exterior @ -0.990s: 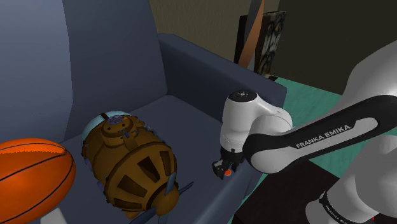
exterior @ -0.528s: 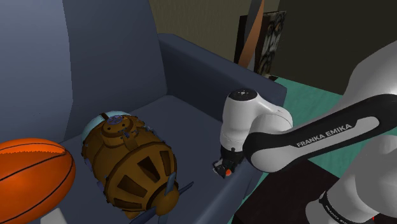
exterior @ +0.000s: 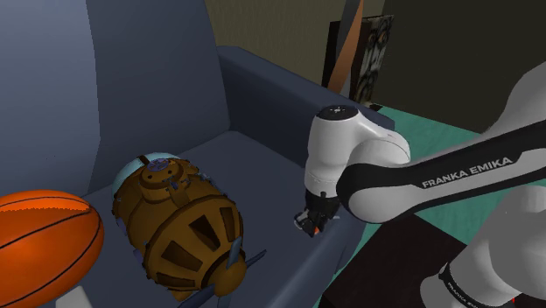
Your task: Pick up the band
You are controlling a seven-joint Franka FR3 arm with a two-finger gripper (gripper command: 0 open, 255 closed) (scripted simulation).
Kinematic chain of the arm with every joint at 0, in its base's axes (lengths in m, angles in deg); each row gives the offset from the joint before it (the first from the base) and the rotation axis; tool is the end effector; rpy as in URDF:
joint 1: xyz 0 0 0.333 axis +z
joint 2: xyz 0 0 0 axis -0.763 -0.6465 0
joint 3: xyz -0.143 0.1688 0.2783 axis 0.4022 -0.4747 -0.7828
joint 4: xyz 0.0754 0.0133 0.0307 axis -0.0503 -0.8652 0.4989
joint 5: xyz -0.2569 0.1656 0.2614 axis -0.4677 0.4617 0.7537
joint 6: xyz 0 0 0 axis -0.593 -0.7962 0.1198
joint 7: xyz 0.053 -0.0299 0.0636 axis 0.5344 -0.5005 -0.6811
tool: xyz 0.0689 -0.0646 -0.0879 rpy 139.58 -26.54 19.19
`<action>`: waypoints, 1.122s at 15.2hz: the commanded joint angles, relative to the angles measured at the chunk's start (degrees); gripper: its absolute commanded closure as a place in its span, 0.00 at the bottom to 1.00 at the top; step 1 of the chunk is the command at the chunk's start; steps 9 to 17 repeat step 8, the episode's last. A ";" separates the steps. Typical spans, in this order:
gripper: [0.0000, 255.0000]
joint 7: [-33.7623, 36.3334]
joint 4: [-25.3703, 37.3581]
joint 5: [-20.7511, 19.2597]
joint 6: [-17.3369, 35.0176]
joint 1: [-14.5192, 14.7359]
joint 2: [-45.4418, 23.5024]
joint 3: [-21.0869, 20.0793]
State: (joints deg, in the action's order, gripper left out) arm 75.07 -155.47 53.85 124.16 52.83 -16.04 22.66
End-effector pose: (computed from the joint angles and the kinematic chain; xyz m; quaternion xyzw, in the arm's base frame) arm 0.3251 0.2212 0.3623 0.9960 -0.0889 -0.0044 0.0016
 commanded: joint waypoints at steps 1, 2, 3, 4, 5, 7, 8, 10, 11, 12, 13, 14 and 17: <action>1.00 -0.31 0.60 0.22 -2.10 0.24 1.49 0.58; 1.00 -0.39 1.01 0.24 -3.06 0.31 2.05 0.81; 1.00 -0.46 1.44 0.24 -4.00 0.36 2.58 1.04; 1.00 -0.52 1.87 0.24 -4.94 0.41 3.09 1.27; 1.00 -0.58 2.32 0.23 -5.87 0.45 3.59 1.50; 1.00 -0.64 2.84 0.21 -6.94 0.50 4.14 1.76; 1.00 -0.64 2.84 0.20 -6.94 0.50 4.13 1.76; 1.00 -0.64 2.84 0.20 -6.94 0.50 4.13 1.76; 1.00 -0.64 2.84 0.20 -6.94 0.50 4.13 1.76; 1.00 -0.64 2.84 0.20 -6.94 0.50 4.13 1.76; 1.00 -0.64 2.84 0.20 -6.94 0.50 4.13 1.76; 1.00 -0.64 2.84 0.20 -6.94 0.50 4.13 1.76; 1.00 -0.64 2.84 0.20 -6.94 0.50 4.13 1.76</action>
